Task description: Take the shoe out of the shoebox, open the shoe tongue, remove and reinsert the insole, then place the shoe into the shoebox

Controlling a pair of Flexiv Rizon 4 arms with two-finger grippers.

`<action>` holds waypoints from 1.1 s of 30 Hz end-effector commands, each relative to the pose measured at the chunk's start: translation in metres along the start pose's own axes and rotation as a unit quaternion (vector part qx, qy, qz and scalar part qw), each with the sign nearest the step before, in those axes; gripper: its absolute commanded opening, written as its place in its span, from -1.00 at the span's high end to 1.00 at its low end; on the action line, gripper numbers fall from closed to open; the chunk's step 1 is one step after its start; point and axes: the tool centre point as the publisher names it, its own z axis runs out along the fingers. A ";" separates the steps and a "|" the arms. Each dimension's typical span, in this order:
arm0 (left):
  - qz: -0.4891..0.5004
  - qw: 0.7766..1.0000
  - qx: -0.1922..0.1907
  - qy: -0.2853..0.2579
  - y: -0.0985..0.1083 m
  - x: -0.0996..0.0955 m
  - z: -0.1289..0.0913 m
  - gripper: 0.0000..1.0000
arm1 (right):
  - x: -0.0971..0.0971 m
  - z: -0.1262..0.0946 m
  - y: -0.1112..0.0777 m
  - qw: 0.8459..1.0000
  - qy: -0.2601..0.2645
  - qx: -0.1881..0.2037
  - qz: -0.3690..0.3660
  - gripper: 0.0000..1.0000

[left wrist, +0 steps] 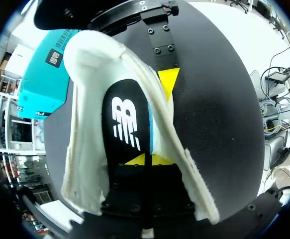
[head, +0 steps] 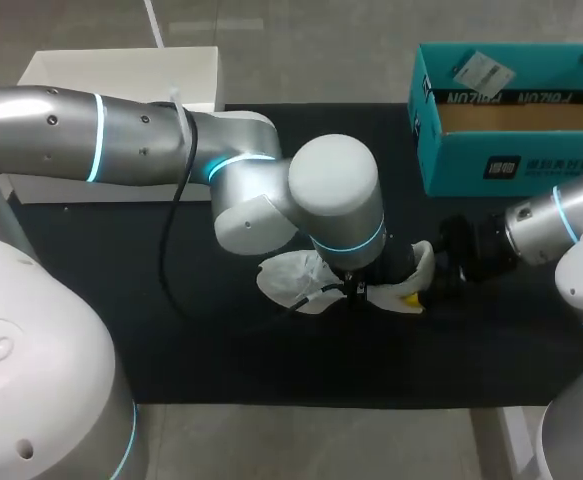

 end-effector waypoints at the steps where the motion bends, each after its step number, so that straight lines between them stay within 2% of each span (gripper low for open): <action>1: -0.010 1.000 0.003 0.002 0.001 -0.004 0.031 1.00 | 0.003 0.002 -0.001 1.000 0.000 0.002 0.000 1.00; 10: -0.053 0.999 0.007 0.011 -0.002 -0.015 0.005 1.00 | 0.003 0.002 -0.001 1.000 0.000 0.002 0.000 1.00; 22: -0.097 0.995 0.016 0.027 0.007 -0.031 -0.022 1.00 | 0.003 0.002 -0.001 1.000 0.000 0.002 0.000 1.00; 33: -0.159 0.984 0.044 0.074 0.010 -0.041 -0.043 1.00 | 0.003 0.002 -0.001 1.000 0.000 0.002 0.000 1.00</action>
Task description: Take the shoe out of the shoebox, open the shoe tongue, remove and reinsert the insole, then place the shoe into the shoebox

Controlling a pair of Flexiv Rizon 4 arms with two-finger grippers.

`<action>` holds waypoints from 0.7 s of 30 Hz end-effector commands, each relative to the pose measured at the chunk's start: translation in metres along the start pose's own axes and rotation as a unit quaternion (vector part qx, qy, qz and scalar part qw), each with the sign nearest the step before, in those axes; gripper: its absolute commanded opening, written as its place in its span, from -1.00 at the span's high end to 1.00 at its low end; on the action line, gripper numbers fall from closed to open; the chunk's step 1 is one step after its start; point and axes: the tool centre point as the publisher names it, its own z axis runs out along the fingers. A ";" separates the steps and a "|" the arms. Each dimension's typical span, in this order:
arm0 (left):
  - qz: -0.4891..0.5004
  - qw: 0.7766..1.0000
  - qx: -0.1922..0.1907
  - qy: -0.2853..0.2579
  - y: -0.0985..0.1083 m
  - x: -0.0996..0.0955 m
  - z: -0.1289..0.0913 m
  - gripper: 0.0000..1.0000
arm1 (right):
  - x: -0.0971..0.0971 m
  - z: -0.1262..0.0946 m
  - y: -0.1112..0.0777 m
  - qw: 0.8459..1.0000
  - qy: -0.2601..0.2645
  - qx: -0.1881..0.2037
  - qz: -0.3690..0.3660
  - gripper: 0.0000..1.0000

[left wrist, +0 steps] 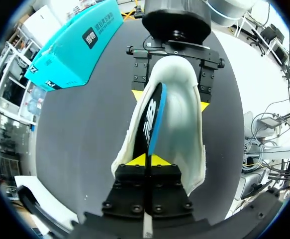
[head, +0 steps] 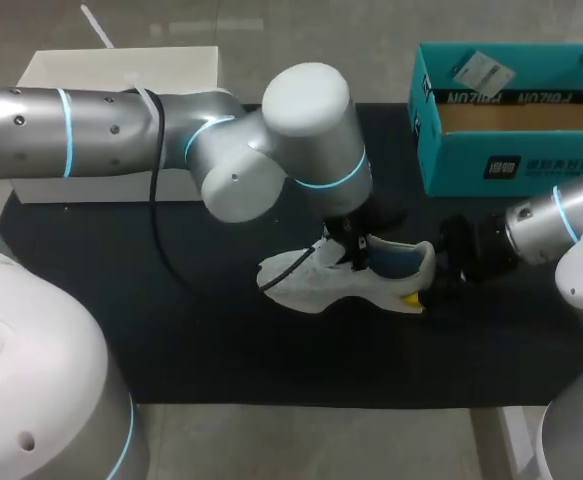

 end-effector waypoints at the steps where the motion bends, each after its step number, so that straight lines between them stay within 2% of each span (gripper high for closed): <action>1: -0.009 1.000 0.004 0.018 0.006 -0.007 -0.008 1.00 | 0.003 0.002 -0.001 1.000 -0.001 0.002 -0.001 1.00; 12: -0.040 0.996 0.035 0.071 0.003 -0.003 -0.032 1.00 | 0.003 0.002 -0.001 1.000 -0.001 0.002 -0.001 1.00; 18: -0.070 0.991 0.074 0.092 -0.008 -0.006 -0.044 1.00 | 0.003 0.002 -0.001 1.000 -0.001 0.002 -0.001 1.00; 21: -0.088 0.984 0.109 0.112 -0.017 -0.006 -0.056 1.00 | 0.003 0.002 -0.001 1.000 -0.001 0.002 -0.001 1.00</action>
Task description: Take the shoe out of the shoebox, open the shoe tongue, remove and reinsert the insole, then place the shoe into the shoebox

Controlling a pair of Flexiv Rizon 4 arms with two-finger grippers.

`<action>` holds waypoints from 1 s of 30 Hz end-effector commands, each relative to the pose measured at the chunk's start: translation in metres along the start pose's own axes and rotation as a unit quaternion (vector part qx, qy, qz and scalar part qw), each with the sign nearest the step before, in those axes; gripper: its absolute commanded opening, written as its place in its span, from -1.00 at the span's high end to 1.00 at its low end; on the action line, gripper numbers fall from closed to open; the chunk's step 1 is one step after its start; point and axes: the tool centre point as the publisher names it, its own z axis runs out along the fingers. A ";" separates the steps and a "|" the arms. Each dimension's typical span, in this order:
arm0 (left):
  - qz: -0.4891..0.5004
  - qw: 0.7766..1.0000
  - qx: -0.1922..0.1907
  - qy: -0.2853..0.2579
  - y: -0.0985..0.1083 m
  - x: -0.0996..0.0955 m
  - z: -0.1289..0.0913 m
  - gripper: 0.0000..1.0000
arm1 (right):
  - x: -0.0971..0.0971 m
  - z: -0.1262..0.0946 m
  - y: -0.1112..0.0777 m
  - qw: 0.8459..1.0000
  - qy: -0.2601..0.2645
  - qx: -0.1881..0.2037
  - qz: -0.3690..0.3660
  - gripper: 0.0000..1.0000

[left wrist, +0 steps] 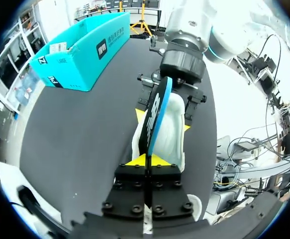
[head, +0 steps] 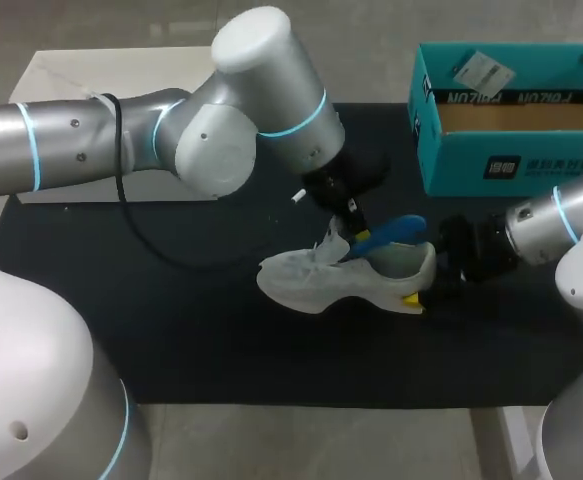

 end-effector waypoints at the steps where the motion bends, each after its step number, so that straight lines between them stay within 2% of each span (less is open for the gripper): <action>1: -0.012 0.999 0.042 0.027 -0.004 0.002 -0.012 1.00 | 0.002 0.003 -0.001 1.000 -0.001 0.002 0.000 1.00; 16: -0.002 0.987 0.139 0.075 -0.056 0.038 -0.082 1.00 | 0.002 0.003 -0.001 1.000 -0.001 0.002 0.000 1.00; 19: 0.002 0.984 0.158 0.086 -0.066 0.049 -0.103 1.00 | 0.002 0.003 -0.001 1.000 -0.001 0.002 0.000 1.00; 25: 0.003 0.968 0.200 0.149 -0.082 0.070 -0.155 1.00 | 0.002 0.003 -0.001 1.000 -0.001 0.002 0.000 1.00; 30: 0.003 0.968 0.200 0.149 -0.082 0.070 -0.155 1.00 | 0.002 0.003 -0.001 1.000 -0.001 0.002 0.000 1.00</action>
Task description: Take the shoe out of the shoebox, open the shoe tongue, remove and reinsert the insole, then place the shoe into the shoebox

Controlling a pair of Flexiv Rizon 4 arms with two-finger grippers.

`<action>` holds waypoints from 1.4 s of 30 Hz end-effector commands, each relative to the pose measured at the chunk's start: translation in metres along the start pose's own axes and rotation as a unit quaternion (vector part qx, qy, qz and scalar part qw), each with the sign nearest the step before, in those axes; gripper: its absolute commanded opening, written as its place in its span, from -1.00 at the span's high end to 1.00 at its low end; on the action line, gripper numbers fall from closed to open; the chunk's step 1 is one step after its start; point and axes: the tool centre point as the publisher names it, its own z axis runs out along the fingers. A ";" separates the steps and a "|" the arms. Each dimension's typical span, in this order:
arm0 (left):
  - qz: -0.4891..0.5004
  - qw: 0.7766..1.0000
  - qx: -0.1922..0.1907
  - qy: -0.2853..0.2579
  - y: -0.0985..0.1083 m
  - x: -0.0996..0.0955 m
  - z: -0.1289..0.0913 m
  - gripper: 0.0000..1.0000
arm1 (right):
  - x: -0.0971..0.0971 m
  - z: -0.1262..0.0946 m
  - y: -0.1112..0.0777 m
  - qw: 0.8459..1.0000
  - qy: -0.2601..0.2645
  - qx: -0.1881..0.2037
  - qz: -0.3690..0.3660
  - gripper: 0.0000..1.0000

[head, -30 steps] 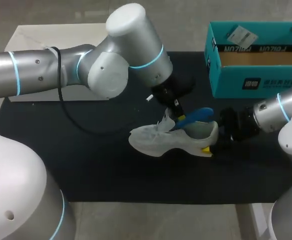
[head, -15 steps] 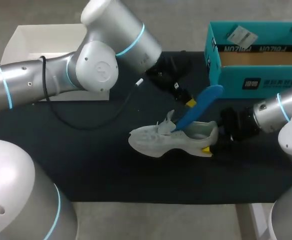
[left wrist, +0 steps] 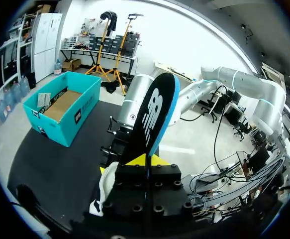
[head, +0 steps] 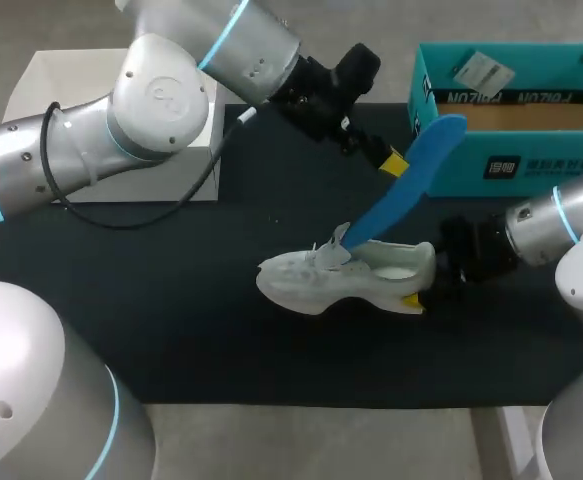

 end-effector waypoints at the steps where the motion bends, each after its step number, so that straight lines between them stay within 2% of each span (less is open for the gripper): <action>1: 0.001 1.000 0.000 0.000 0.003 0.001 -0.008 1.00 | 0.002 0.002 -0.001 1.000 -0.001 0.002 0.000 1.00; 20: 0.001 1.000 0.000 0.000 0.003 0.001 -0.008 1.00 | 0.002 0.002 -0.001 1.000 -0.001 0.002 0.000 1.00; 26: -0.038 0.995 0.082 0.044 -0.012 0.030 -0.032 1.00 | 0.002 0.002 -0.001 1.000 -0.001 0.002 0.000 1.00; 35: -0.045 0.990 0.076 0.112 -0.020 0.080 -0.044 1.00 | 0.002 0.002 -0.001 1.000 -0.001 0.002 0.000 1.00; 42: -0.050 0.978 0.098 0.178 -0.016 0.119 -0.049 1.00 | 0.002 0.002 -0.001 1.000 -0.001 0.002 0.000 1.00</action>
